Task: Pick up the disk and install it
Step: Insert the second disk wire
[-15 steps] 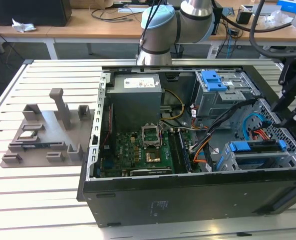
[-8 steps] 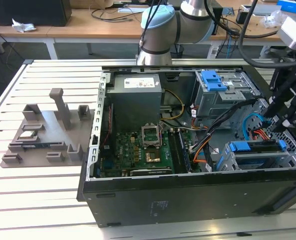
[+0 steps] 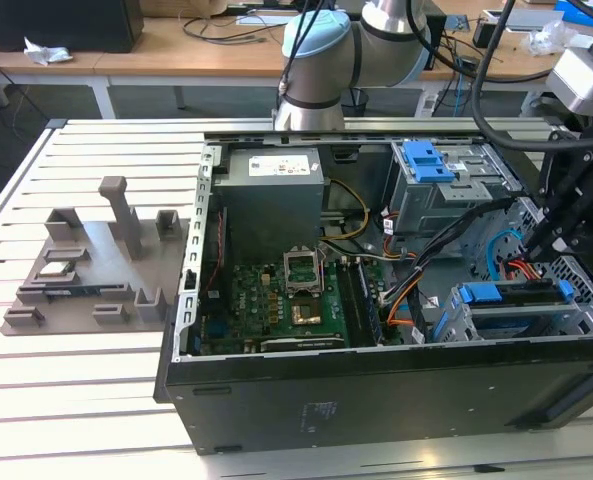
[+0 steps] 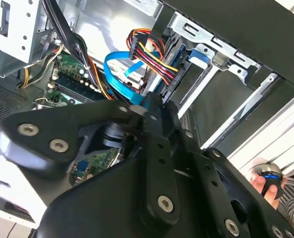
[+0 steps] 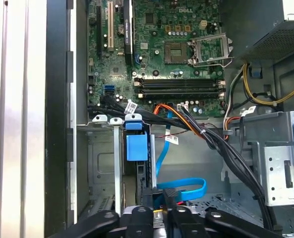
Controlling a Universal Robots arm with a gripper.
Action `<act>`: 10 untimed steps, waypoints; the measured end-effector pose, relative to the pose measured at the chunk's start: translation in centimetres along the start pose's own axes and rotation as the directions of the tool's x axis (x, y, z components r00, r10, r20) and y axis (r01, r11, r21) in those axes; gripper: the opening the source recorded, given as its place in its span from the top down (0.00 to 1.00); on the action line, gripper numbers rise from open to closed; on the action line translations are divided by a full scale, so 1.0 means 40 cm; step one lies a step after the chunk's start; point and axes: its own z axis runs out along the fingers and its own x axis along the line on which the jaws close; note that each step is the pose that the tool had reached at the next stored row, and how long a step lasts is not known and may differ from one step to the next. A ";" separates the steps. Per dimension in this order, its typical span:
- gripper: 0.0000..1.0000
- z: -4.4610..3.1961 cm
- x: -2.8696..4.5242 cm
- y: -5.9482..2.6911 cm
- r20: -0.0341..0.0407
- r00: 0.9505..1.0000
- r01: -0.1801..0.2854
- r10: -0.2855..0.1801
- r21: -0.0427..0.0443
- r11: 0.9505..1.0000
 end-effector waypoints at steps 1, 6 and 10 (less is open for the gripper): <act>0.78 0.000 0.000 0.000 0.000 1.000 0.000 0.000 0.000 1.000; 0.84 0.000 0.000 0.000 0.002 1.000 0.000 0.000 0.000 1.000; 0.84 0.001 0.009 0.001 -0.001 1.000 0.000 0.000 0.000 1.000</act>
